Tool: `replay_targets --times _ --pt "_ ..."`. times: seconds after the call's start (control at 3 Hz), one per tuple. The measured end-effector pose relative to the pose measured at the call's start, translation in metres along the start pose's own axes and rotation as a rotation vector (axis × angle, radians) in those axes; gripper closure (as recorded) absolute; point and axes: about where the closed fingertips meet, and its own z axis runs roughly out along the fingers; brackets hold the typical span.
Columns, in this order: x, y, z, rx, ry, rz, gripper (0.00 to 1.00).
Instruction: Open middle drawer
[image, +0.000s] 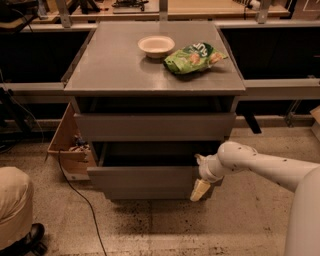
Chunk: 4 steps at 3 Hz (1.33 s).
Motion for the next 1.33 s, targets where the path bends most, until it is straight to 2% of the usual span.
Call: replay_targets --times 0.33,0.67,1.0,1.33 --pt "-0.001 -0.001 0.012 -0.054 0.005 0.008 0.00" --pt "-0.001 0.001 0.022 -0.119 0.012 0.012 0.18" --pt "0.003 0.009 0.018 -0.171 0.024 0.035 0.49" --pt "0.006 0.016 0.011 -0.191 0.033 0.050 0.74"
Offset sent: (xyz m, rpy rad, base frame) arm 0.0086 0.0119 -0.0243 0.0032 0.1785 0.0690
